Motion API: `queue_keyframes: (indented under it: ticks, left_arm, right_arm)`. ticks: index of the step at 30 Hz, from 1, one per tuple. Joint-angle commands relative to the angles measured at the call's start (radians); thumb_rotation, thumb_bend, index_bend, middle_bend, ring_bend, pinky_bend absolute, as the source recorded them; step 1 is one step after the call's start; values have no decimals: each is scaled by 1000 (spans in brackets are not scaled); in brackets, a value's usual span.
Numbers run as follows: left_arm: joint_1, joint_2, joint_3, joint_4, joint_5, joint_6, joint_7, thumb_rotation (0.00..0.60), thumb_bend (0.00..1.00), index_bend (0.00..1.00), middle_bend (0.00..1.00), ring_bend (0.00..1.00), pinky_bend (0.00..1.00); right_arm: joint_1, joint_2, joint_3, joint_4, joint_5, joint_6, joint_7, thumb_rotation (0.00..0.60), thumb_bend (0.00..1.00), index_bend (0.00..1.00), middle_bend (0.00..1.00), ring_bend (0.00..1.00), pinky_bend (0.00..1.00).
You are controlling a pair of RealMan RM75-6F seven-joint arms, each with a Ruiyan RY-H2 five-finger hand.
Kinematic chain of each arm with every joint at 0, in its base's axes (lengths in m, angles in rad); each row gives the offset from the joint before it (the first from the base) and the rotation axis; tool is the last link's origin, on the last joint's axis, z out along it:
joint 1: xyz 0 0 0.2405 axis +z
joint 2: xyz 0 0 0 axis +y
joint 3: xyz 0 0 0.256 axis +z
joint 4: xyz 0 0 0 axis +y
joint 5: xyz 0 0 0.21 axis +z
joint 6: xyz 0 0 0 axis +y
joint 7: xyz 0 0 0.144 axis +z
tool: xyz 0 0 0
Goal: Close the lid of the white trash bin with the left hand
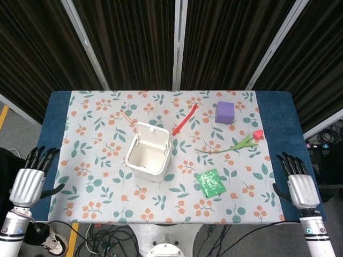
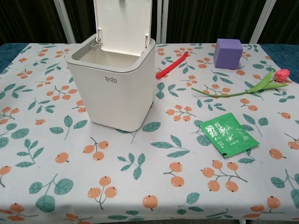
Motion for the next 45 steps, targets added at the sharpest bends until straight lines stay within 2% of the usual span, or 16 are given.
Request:
queue_keyframes:
  ticks: [1,4,5,11,17,28,45]
  left_arm:
    - [-24,28,-9,-33,17,-14,-70,600,386,112,122,11,25]
    - [-43,42,-22,-41,17,-26,-119,600,535,112,122,11,27]
    - [-52,44,-30,-40,18,-27,-136,600,549,112,122,11,27]
    - [-131,67,-85,-53,36,-58,-289,600,563,108,136,11,32]
    - [-258,112,-155,-105,43,-158,-377,600,563,101,141,11,36]
    - [-472,123,-217,-123,-23,-412,-367,600,561,101,149,11,42]
    - [-655,79,-242,-74,-153,-630,-370,600,564,101,153,11,40]
  right_arm:
    - [0,-2,-3,8,-4,-2,6,600,254,0,0,0,0]
    - [3,-4,-6,18,-2,-15,8,600,254,0,0,0,0]
    - [4,-5,-6,20,0,-19,9,600,255,0,0,0,0]
    - [8,-9,-2,19,3,-22,1,600,254,0,0,0,0]
    - [13,-15,-4,14,11,-39,-17,600,254,0,0,0,0]
    - [16,-17,-2,21,22,-52,-20,600,254,0,0,0,0]
    - [19,-25,-1,39,36,-69,-6,600,255,0,0,0,0]
